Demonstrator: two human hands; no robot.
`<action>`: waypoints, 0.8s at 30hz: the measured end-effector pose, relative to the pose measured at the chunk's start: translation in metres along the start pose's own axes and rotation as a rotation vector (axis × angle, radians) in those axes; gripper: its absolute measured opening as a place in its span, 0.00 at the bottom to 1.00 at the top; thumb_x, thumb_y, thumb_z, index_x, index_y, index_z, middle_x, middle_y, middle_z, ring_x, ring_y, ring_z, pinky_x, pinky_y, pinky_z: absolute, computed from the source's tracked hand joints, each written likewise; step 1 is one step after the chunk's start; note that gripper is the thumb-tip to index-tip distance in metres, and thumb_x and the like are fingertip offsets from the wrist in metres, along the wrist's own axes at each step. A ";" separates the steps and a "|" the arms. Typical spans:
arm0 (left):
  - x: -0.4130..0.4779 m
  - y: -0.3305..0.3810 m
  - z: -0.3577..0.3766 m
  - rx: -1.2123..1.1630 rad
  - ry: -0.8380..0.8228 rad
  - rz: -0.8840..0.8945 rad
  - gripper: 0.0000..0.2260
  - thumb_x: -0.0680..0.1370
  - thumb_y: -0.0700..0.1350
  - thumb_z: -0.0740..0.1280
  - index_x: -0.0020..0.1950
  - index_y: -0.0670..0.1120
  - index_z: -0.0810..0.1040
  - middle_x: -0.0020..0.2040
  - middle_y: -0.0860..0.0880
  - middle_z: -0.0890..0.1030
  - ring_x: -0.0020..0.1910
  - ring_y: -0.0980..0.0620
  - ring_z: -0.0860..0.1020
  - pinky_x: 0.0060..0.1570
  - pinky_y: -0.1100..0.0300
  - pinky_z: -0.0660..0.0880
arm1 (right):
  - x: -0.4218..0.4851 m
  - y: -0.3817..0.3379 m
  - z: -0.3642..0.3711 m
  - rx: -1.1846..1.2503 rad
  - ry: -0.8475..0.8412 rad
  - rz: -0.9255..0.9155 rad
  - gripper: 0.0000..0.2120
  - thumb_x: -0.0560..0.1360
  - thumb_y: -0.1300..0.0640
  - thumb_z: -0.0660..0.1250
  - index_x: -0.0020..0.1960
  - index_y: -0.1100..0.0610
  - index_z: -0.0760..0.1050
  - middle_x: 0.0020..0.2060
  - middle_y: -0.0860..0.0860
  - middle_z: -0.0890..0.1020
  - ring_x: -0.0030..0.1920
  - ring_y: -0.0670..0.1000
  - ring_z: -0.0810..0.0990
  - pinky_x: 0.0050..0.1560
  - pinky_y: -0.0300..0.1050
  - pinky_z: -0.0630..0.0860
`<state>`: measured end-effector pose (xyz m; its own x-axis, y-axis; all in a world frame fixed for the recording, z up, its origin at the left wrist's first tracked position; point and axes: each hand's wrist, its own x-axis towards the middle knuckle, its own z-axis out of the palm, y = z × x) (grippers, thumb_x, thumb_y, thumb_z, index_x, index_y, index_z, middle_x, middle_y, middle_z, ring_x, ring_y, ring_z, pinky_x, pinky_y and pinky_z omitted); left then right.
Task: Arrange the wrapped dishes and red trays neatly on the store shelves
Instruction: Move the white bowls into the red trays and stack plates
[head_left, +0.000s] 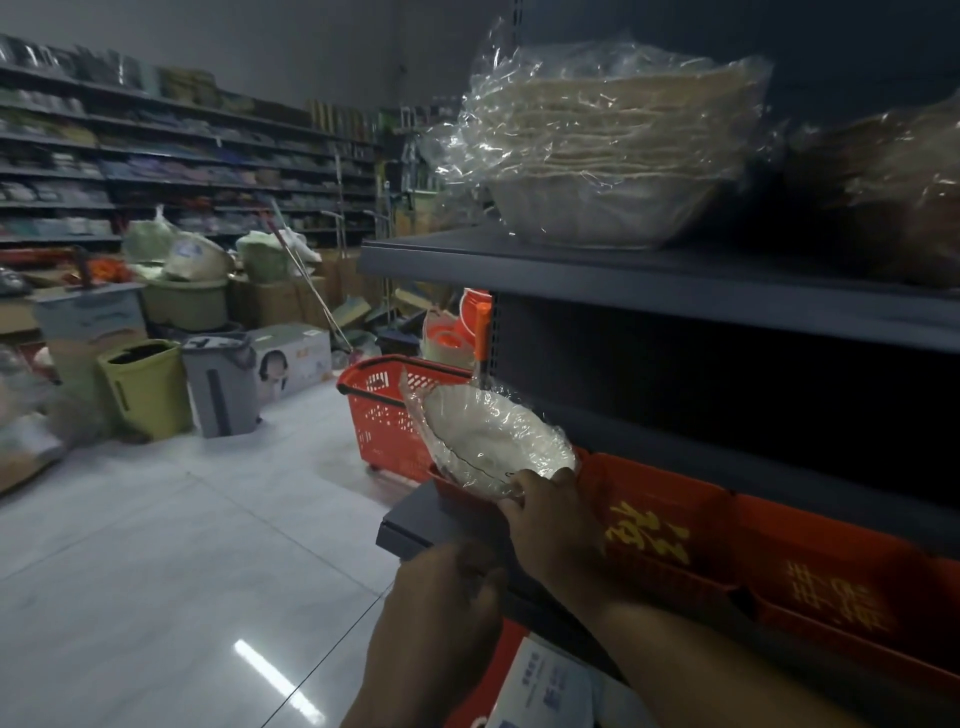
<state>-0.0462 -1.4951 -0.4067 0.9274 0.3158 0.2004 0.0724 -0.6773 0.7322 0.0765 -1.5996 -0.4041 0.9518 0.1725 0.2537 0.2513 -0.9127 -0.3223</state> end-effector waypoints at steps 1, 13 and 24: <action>0.000 -0.002 0.000 0.000 0.007 0.004 0.05 0.81 0.52 0.70 0.56 0.58 0.84 0.54 0.62 0.84 0.53 0.62 0.81 0.59 0.56 0.81 | 0.001 0.000 0.000 -0.002 0.011 0.011 0.15 0.84 0.43 0.62 0.70 0.44 0.74 0.65 0.54 0.73 0.60 0.54 0.81 0.45 0.42 0.70; 0.005 -0.009 -0.006 -0.015 0.012 -0.001 0.03 0.81 0.56 0.70 0.49 0.64 0.78 0.52 0.65 0.83 0.52 0.64 0.80 0.58 0.56 0.82 | 0.039 0.023 0.028 -0.038 0.208 -0.069 0.38 0.77 0.47 0.29 0.67 0.46 0.74 0.64 0.48 0.77 0.59 0.50 0.74 0.51 0.36 0.61; 0.003 -0.007 -0.018 -0.056 0.066 -0.017 0.11 0.81 0.53 0.71 0.63 0.60 0.74 0.59 0.60 0.78 0.57 0.59 0.77 0.58 0.59 0.78 | 0.014 0.034 -0.009 0.255 0.385 0.003 0.13 0.86 0.53 0.59 0.62 0.52 0.81 0.58 0.54 0.81 0.55 0.53 0.80 0.54 0.36 0.67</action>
<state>-0.0510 -1.4775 -0.3997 0.9000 0.3714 0.2284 0.0659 -0.6336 0.7708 0.0965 -1.6320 -0.4031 0.8302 -0.0245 0.5569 0.3293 -0.7846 -0.5254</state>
